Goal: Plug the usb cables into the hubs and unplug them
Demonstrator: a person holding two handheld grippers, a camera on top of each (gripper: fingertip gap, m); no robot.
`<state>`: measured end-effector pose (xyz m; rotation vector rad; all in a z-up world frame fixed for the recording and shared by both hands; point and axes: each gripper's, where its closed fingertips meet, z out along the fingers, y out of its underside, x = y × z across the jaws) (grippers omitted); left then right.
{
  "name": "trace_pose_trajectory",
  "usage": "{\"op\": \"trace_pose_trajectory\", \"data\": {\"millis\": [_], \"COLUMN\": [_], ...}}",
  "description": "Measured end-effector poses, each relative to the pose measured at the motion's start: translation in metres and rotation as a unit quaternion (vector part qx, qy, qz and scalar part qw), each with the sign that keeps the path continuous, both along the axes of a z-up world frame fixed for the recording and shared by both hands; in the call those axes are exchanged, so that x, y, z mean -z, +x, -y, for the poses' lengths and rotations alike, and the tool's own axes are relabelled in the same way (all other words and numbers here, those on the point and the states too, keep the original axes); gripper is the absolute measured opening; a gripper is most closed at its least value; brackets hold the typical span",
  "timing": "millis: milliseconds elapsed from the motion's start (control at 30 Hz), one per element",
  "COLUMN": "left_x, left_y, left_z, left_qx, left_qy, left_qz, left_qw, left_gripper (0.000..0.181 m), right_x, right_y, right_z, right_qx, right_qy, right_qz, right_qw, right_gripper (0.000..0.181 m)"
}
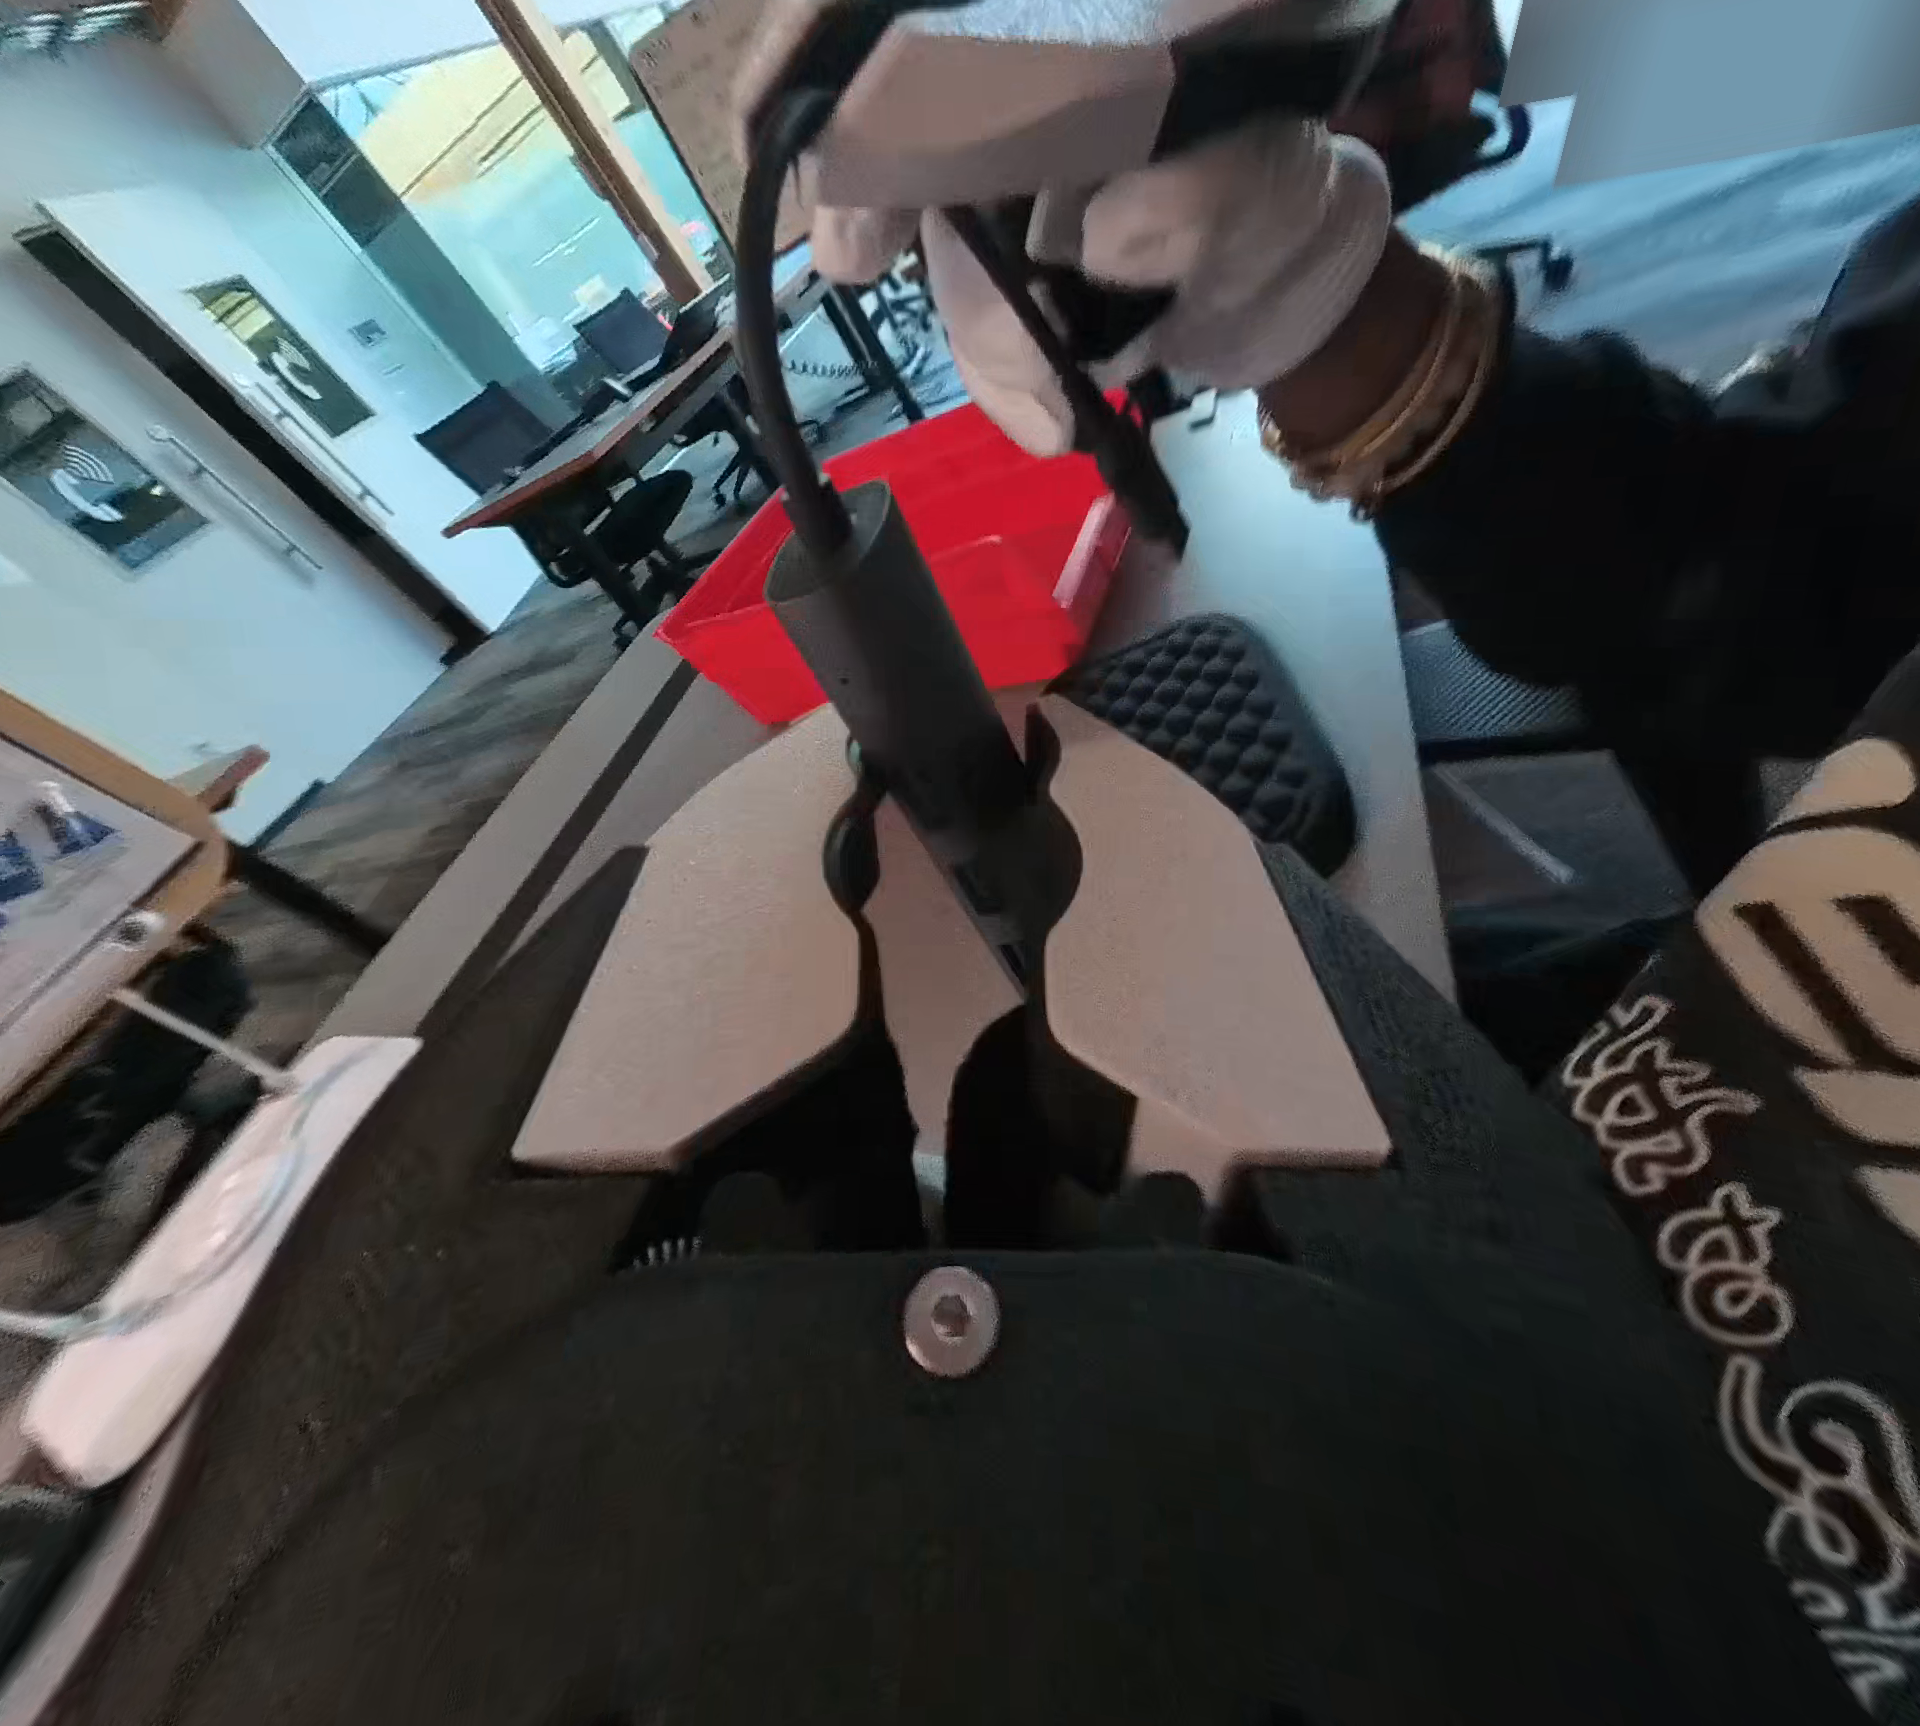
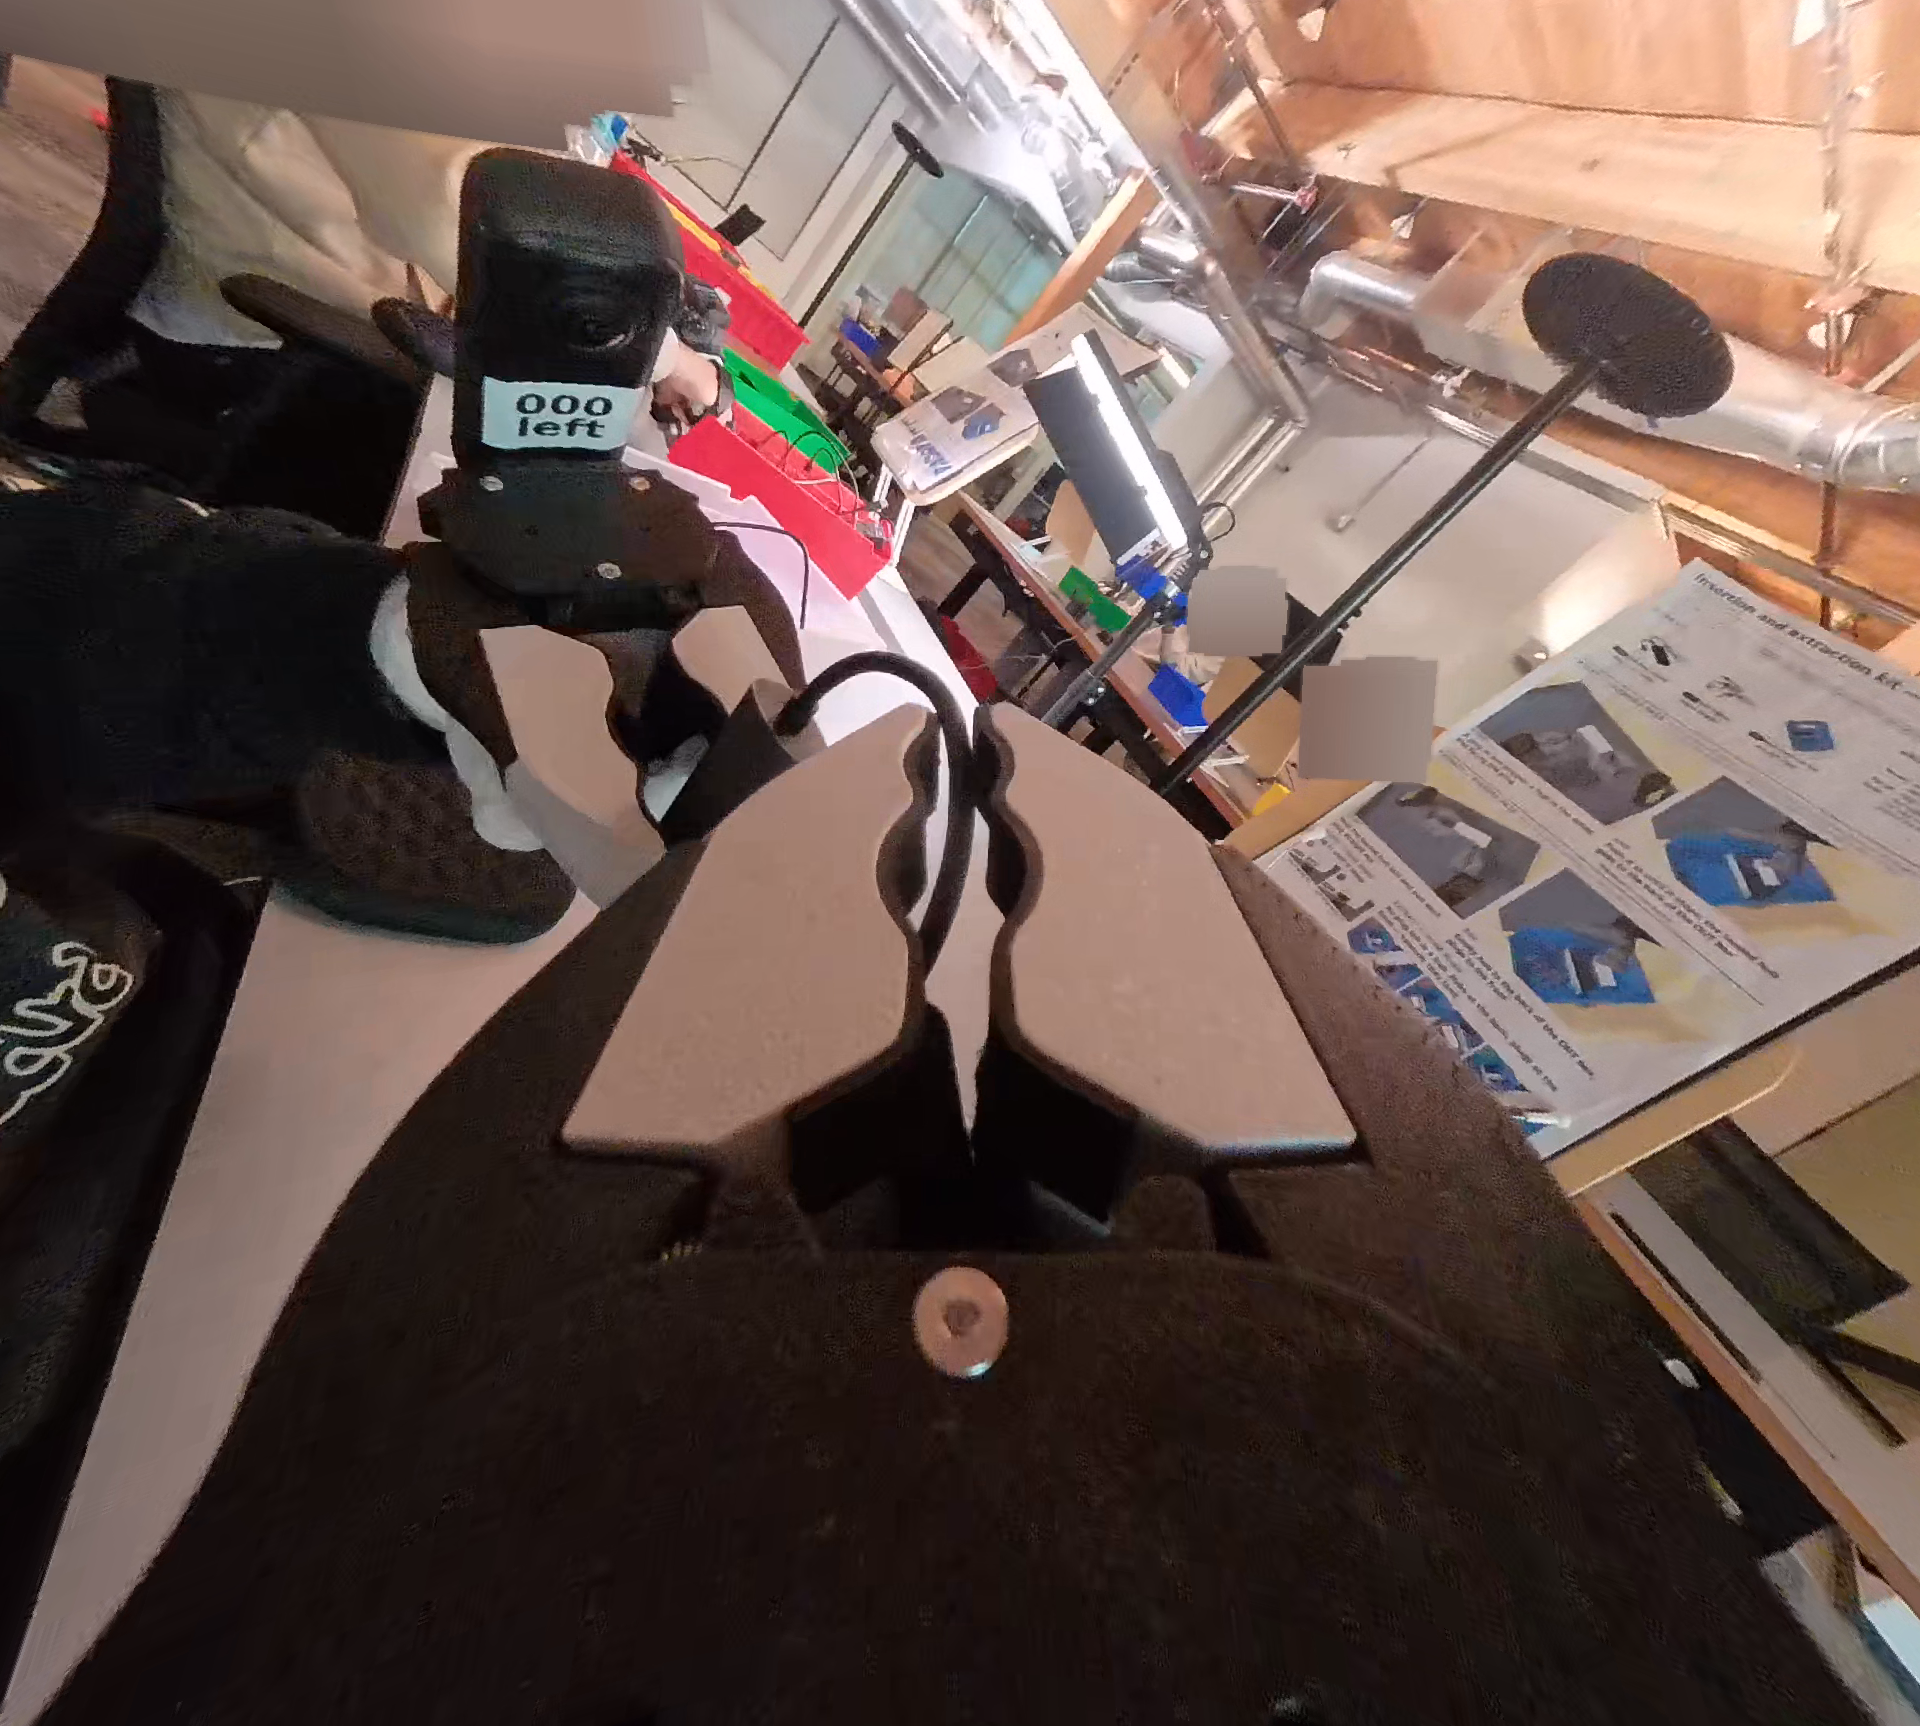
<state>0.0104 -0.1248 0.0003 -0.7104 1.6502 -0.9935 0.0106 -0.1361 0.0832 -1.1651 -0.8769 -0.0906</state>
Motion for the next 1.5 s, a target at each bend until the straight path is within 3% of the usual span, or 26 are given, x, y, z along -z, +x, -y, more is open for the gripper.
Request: {"op": "trace_pose_trajectory", "data": {"millis": [67, 133, 233, 333, 400, 600, 733, 867, 967, 1067, 1133, 1233, 1400, 1500], "left_x": [0.0, 0.001, -0.001, 0.0, 0.004, 0.009, 0.008, -0.005, -0.014, -0.016, -0.013, -0.008, 0.0, 0.004], "left_y": [-0.002, -0.006, -0.012, -0.015, -0.013, -0.005, -0.005, -0.01, -0.019, -0.021, -0.021, -0.019, -0.016, -0.015], "left_z": [-0.007, -0.021, -0.048, -0.063, -0.065, -0.05, -0.048, -0.041, -0.054, -0.047, -0.05, -0.054, -0.054, -0.051], "left_qx": [-0.033, -0.09, -0.205, -0.275, -0.287, -0.26, -0.26, -0.232, -0.253, -0.233, -0.249, -0.268, -0.271, -0.265], "left_qy": [0.044, 0.144, 0.303, 0.405, 0.434, 0.429, 0.436, 0.399, 0.392, 0.383, 0.396, 0.421, 0.438, 0.436], "left_qz": [-0.001, 0.0, -0.007, -0.028, -0.039, -0.034, -0.031, 0.018, 0.02, 0.029, 0.011, -0.011, -0.035, -0.041], "left_qw": [0.999, 0.985, 0.931, 0.872, 0.853, 0.864, 0.861, 0.887, 0.884, 0.893, 0.884, 0.867, 0.857, 0.859], "left_gripper": [0.022, 0.02, 0.018, 0.017, 0.017, 0.017, 0.017, 0.019, 0.019, 0.018, 0.017, 0.017, 0.017, 0.017], "right_x": [0.003, 0.014, 0.024, 0.031, 0.04, 0.08, 0.083, 0.07, 0.059, 0.054, 0.052, 0.057, 0.067, 0.073], "right_y": [0.003, 0.002, 0.009, -0.001, -0.015, -0.027, -0.022, -0.024, -0.019, -0.014, -0.008, -0.003, -0.015, -0.017], "right_z": [0.004, 0.012, 0.011, 0.011, 0.009, -0.025, -0.035, -0.024, -0.011, -0.006, -0.01, -0.021, -0.033, -0.04], "right_qx": [-0.005, -0.027, 0.023, 0.05, 0.045, 0.101, 0.132, 0.11, 0.087, 0.065, 0.077, 0.113, 0.123, 0.136], "right_qy": [-0.004, -0.024, -0.003, 0.01, 0.008, -0.014, 0.01, 0.067, 0.109, 0.106, 0.112, 0.129, 0.134, 0.133], "right_qz": [0.019, 0.055, 0.135, 0.195, 0.225, 0.325, 0.365, 0.38, 0.377, 0.346, 0.342, 0.388, 0.411, 0.424], "right_qw": [1.0, 0.998, 0.991, 0.979, 0.973, 0.94, 0.921, 0.916, 0.916, 0.93, 0.93, 0.905, 0.893, 0.885], "right_gripper": [0.006, 0.018, 0.043, 0.043, 0.042, 0.038, 0.018, 0.017, 0.017, 0.018, 0.02, 0.029, 0.055, 0.057]}}
